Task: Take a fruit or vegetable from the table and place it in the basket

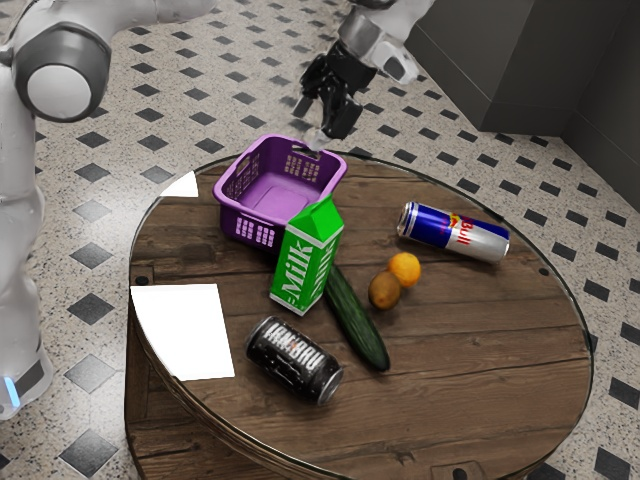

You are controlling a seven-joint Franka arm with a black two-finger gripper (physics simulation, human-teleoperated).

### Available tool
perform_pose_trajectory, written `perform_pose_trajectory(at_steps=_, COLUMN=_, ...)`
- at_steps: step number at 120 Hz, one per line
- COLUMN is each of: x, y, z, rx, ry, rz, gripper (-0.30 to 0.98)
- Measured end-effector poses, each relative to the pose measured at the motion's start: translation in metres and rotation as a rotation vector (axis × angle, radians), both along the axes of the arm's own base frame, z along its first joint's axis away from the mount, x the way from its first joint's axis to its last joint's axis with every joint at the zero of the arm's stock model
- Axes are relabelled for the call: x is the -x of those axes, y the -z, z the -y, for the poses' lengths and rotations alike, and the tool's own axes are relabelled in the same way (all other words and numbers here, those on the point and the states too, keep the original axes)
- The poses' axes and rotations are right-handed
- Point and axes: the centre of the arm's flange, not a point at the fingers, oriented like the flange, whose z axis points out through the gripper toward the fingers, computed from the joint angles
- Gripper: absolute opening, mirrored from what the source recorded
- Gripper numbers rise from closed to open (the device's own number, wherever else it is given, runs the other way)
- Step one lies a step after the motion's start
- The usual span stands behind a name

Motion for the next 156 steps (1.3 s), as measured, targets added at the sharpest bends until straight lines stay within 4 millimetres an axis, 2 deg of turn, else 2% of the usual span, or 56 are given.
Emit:
perform_pose_trajectory(at_steps=7, x=-0.02, y=0.005, z=0.003, rx=-0.015, ry=-0.003, rz=0.093, gripper=0.69)
perform_pose_trajectory(at_steps=15, x=-0.033, y=0.002, z=0.004, rx=-0.027, ry=-0.02, rz=0.185, gripper=0.69)
perform_pose_trajectory(at_steps=25, x=-0.03, y=-0.014, z=0.0, rx=-0.048, ry=-0.144, rz=0.259, gripper=0.69)
perform_pose_trajectory(at_steps=40, x=-0.028, y=-0.025, z=-0.014, rx=-0.077, ry=-0.357, rz=0.304, gripper=0.69)
perform_pose_trajectory(at_steps=45, x=-0.032, y=-0.025, z=-0.009, rx=-0.081, ry=-0.399, rz=0.319, gripper=0.69)
perform_pose_trajectory(at_steps=50, x=-0.039, y=-0.021, z=0.008, rx=-0.077, ry=-0.416, rz=0.343, gripper=0.69)
perform_pose_trajectory(at_steps=62, x=-0.057, y=0.02, z=0.077, rx=-0.05, ry=-0.4, rz=0.356, gripper=0.69)
perform_pose_trajectory(at_steps=66, x=-0.065, y=0.034, z=0.092, rx=-0.044, ry=-0.41, rz=0.358, gripper=0.69)
perform_pose_trajectory(at_steps=70, x=-0.074, y=0.048, z=0.098, rx=-0.044, ry=-0.432, rz=0.363, gripper=0.69)
perform_pose_trajectory(at_steps=88, x=-0.106, y=0.101, z=0.087, rx=-0.053, ry=-0.577, rz=0.369, gripper=0.69)
perform_pose_trajectory(at_steps=102, x=-0.111, y=0.139, z=0.084, rx=-0.051, ry=-0.671, rz=0.334, gripper=0.69)
perform_pose_trajectory(at_steps=118, x=-0.109, y=0.164, z=0.088, rx=-0.041, ry=-0.749, rz=0.307, gripper=0.69)
perform_pose_trajectory(at_steps=141, x=-0.114, y=0.198, z=0.076, rx=-0.055, ry=-0.863, rz=0.277, gripper=0.69)
perform_pose_trajectory(at_steps=156, x=-0.117, y=0.217, z=0.076, rx=-0.064, ry=-0.91, rz=0.261, gripper=0.69)
